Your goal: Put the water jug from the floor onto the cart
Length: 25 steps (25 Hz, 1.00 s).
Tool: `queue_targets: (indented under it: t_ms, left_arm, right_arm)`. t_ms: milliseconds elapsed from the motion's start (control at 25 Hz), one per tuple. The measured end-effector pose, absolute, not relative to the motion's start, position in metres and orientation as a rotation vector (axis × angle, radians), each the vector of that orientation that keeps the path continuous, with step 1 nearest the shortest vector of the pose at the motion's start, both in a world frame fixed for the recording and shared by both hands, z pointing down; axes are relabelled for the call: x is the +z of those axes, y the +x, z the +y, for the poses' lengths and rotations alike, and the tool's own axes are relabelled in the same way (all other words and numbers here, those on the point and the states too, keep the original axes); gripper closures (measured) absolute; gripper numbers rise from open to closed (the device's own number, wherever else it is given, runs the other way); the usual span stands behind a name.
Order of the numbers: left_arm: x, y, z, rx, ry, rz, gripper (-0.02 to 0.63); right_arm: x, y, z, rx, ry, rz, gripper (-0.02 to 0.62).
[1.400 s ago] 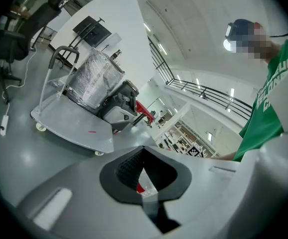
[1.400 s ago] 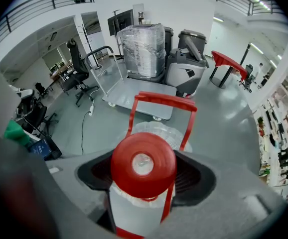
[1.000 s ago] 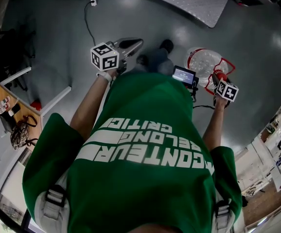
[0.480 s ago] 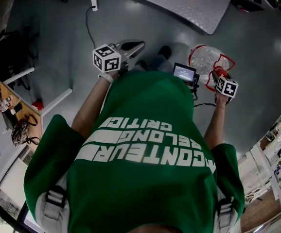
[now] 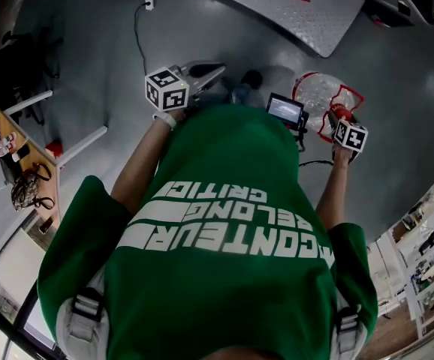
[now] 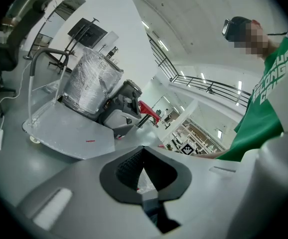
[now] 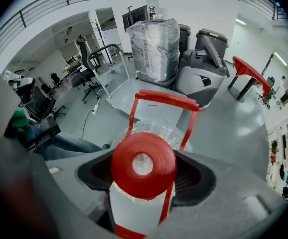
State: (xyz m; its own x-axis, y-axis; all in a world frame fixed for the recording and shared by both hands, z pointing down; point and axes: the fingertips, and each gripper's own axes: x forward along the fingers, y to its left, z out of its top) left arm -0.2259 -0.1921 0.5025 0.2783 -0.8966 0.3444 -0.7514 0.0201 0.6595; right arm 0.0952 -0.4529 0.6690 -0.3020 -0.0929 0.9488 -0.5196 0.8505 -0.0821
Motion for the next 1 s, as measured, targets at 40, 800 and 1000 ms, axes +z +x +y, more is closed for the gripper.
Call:
queue_targets:
  t_ms: [40, 800, 1000]
  left_arm:
    - [0.503, -0.225, -0.192, -0.233, 1.754, -1.506, 0.597]
    - [0.504, -0.255, -0.228, -0.260, 1.773, -1.518, 0.597]
    - [0.510, -0.264, -0.230, -0.275, 1.751, -1.512, 0.597]
  right_arm:
    - [0.669, 0.095, -0.455, 0.449, 0.460, -1.849, 0.288]
    - [0.665, 0.092, -0.485, 0.467, 0.516, -1.844, 0.288]
    - [0.664, 0.078, -0.495, 0.486, 0.521, -1.845, 0.288]
